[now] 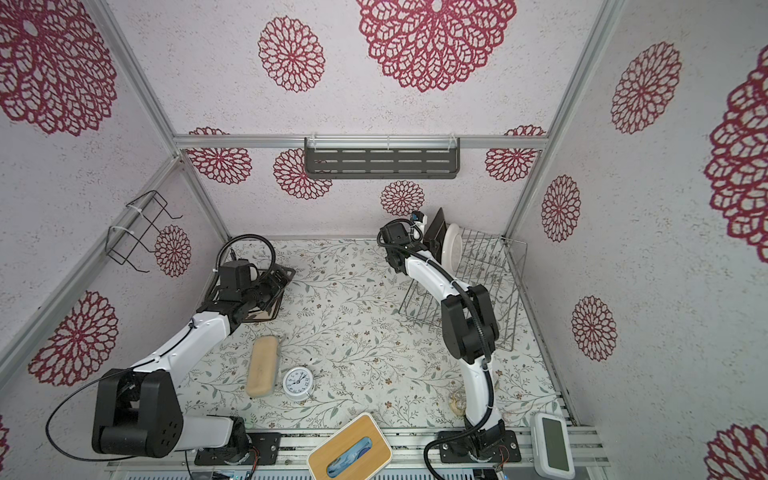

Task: Unload the plates from the dish rack
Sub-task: 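Close the right gripper on the dark square plate in the rack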

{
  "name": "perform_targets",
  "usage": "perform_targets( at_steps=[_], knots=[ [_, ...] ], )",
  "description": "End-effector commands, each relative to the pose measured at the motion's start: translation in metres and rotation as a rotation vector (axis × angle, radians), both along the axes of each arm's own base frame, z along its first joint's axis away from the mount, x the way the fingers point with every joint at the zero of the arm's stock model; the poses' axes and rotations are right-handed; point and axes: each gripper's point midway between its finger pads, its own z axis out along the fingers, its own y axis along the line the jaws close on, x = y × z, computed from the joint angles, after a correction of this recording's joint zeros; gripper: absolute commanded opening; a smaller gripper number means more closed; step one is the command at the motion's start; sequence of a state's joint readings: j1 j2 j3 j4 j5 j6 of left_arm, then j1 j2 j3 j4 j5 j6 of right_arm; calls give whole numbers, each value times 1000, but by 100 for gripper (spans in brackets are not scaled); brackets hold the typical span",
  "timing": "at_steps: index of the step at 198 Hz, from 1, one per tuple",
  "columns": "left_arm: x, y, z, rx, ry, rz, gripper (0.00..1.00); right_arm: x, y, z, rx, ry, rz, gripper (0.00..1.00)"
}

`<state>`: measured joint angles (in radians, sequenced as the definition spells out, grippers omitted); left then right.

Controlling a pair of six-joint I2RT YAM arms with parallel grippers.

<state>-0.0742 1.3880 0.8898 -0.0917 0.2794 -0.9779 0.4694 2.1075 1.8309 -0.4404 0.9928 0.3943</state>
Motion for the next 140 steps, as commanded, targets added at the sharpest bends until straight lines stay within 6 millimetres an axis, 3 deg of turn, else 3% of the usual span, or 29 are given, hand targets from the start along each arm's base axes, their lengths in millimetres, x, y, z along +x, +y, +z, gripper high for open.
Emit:
perform_targets(
  at_steps=[1, 140],
  knots=[
    [7, -5, 24, -3, -67, -11, 97, 0, -17, 21, 7, -62, -71, 56],
    [11, -8, 22, -6, -58, -16, 97, 14, -16, 7, 8, -68, -61, 37]
  ],
)
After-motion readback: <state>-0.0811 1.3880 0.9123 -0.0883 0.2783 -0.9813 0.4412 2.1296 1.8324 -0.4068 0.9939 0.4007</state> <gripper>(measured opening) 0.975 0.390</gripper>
